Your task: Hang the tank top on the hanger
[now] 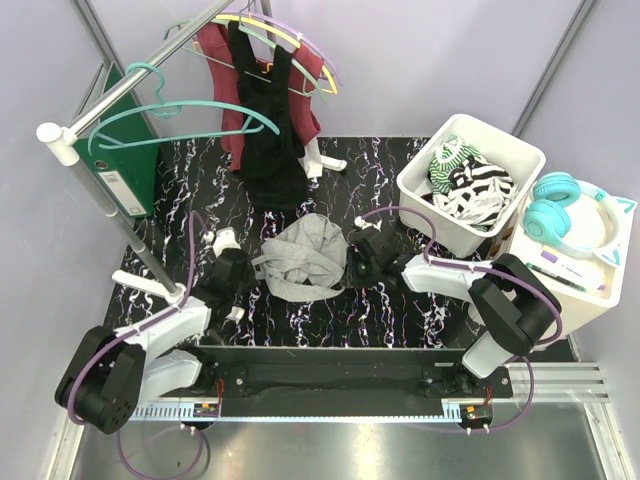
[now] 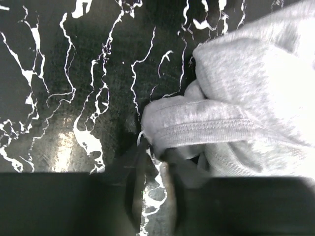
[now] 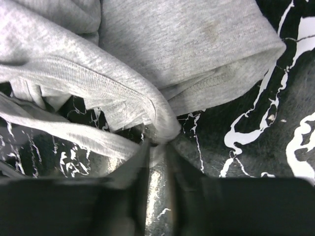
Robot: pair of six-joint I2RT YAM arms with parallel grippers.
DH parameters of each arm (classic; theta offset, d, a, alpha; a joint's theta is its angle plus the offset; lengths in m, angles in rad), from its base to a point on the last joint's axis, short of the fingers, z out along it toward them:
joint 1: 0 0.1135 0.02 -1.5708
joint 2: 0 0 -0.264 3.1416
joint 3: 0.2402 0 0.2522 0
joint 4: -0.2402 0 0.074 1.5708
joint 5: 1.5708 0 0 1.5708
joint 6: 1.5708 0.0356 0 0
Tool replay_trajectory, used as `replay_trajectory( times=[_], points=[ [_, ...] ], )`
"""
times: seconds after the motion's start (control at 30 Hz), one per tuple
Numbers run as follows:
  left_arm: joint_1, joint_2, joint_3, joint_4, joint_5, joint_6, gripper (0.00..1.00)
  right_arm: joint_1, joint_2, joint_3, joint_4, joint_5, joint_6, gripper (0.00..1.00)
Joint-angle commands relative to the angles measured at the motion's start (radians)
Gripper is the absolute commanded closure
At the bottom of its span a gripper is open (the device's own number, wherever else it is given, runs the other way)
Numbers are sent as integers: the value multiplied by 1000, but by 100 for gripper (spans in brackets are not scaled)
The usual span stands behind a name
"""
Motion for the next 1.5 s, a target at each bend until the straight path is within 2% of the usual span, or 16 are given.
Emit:
replay_trajectory(
  times=[0.0, 0.03, 0.07, 0.33, 0.47, 0.57, 0.77, 0.83, 0.87, 0.9, 0.93, 1.0, 1.03, 1.13, 1.27, 1.47],
  points=[
    [10, -28, 61, 37, -39, 33, 98, 10, -10, 41, 17, 24, -5, 87],
    [11, -41, 69, 21, -42, 40, 100, 10, -25, 42, 14, 22, -8, 98],
    [13, -75, 79, -12, -45, 46, 100, 10, -36, 42, 11, 22, -13, 100],
    [11, -244, 340, -302, 8, 165, 100, -26, -208, 192, -234, 321, -180, 100],
    [11, -270, 519, -498, 59, 222, 94, -71, -346, 266, -316, 387, -231, 100],
    [11, -293, 573, -587, 103, 227, 93, -76, -453, 283, -363, 419, -243, 100],
    [8, -370, 521, -612, 330, 218, 89, -73, -565, 197, -420, 317, -212, 100],
    [7, -393, 494, -612, 404, 213, 82, -73, -573, 144, -423, 269, -196, 100],
    [5, -397, 463, -614, 457, 217, 73, -73, -575, 125, -423, 255, -186, 98],
    [4, -402, 452, -617, 475, 221, 52, -73, -573, 98, -423, 237, -182, 94],
    [4, -416, 440, -626, 482, 224, 39, -73, -575, 87, -423, 228, -182, 76],
    [4, -436, 420, -638, 461, 236, 20, -73, -578, 72, -423, 220, -182, 31],
    [4, -460, 418, -655, 449, 240, 6, -73, -581, 73, -423, 217, -186, 16],
    [4, -506, 423, -663, 390, 260, 1, -73, -595, 99, -423, 185, -225, 8],
    [4, -535, 408, -663, 340, 257, 1, -73, -601, 169, -406, 98, -321, 7],
    [5, -595, 368, -665, 311, 234, 1, -73, -547, 257, -296, -196, -458, 2]
  ],
)
